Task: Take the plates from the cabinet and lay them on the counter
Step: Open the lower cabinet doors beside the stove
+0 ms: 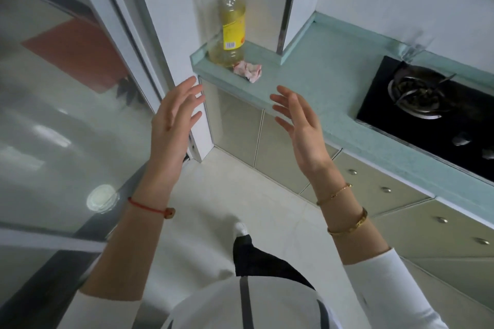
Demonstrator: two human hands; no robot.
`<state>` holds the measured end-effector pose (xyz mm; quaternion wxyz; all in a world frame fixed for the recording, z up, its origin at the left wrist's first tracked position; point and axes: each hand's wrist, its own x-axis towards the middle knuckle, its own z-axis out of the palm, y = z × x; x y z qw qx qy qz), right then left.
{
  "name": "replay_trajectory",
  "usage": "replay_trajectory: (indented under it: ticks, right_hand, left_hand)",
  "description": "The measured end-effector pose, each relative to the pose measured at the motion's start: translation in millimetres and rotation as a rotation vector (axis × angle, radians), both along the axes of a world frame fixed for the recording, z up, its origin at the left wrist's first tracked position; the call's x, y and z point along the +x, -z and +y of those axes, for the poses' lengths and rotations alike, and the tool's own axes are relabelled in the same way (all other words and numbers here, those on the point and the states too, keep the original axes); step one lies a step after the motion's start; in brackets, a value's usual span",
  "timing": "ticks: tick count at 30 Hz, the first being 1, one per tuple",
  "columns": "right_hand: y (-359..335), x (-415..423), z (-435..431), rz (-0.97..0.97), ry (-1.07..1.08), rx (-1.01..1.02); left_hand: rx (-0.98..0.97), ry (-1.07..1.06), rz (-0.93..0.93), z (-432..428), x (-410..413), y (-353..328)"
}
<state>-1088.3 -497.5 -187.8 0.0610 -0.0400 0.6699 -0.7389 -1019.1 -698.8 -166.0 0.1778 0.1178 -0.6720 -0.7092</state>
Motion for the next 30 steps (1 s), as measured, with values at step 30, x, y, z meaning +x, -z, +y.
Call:
replay_trajectory:
  ticks: [30]
  right_hand:
    - [76,-144,-90,-0.086,0.446,0.053]
  left_hand:
    - [-0.093,0.496,-0.065,-78,-229,84]
